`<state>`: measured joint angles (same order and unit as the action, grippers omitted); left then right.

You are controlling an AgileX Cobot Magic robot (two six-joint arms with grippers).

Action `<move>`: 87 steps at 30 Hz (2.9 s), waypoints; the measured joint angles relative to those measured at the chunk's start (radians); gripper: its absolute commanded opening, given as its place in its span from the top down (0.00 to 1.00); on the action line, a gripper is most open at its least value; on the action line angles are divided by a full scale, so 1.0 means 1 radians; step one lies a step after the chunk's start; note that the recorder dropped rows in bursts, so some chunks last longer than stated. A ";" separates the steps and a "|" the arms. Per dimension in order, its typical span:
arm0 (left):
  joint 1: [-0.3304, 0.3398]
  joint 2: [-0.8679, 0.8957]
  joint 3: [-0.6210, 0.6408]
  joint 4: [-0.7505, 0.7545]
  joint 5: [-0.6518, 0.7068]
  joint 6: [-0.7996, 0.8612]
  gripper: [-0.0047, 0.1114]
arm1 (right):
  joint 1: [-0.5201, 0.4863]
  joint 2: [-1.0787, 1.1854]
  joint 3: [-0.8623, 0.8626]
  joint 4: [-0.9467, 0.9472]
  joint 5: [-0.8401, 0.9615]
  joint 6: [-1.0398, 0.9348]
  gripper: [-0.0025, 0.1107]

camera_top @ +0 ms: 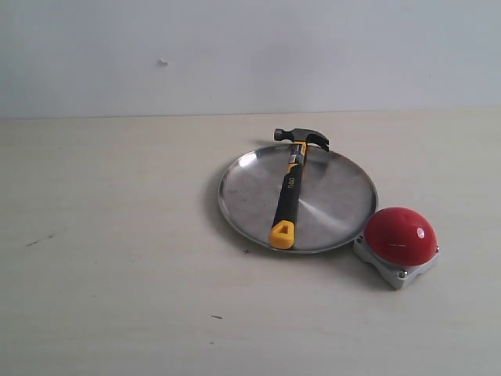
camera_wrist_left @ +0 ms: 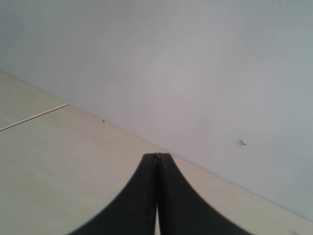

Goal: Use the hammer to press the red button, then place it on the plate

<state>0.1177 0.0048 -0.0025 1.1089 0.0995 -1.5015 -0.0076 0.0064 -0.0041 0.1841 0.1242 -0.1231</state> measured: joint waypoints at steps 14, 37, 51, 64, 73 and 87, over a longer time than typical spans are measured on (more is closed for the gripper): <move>0.000 0.000 0.000 -0.022 -0.014 0.038 0.96 | 0.000 0.000 0.000 0.000 0.000 0.000 0.98; 0.000 0.000 0.000 -1.024 0.038 1.361 0.96 | 0.000 0.000 0.000 0.000 0.000 0.000 0.98; 0.000 0.000 0.000 -1.024 0.040 1.359 0.96 | 0.000 0.000 0.000 0.000 0.000 0.000 0.98; 0.000 0.000 0.000 -1.024 0.040 1.356 0.96 | 0.000 0.000 0.000 0.000 0.000 0.000 0.98; 0.000 0.000 0.000 -1.024 0.040 1.356 0.96 | 0.000 0.000 0.000 0.000 0.000 0.000 0.98; 0.000 0.000 0.000 -1.024 0.040 1.356 0.96 | 0.000 0.000 0.000 0.000 0.000 0.000 0.98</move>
<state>0.1177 0.0048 -0.0025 0.0853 0.1393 -0.1459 -0.0076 0.0064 -0.0041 0.1841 0.1242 -0.1231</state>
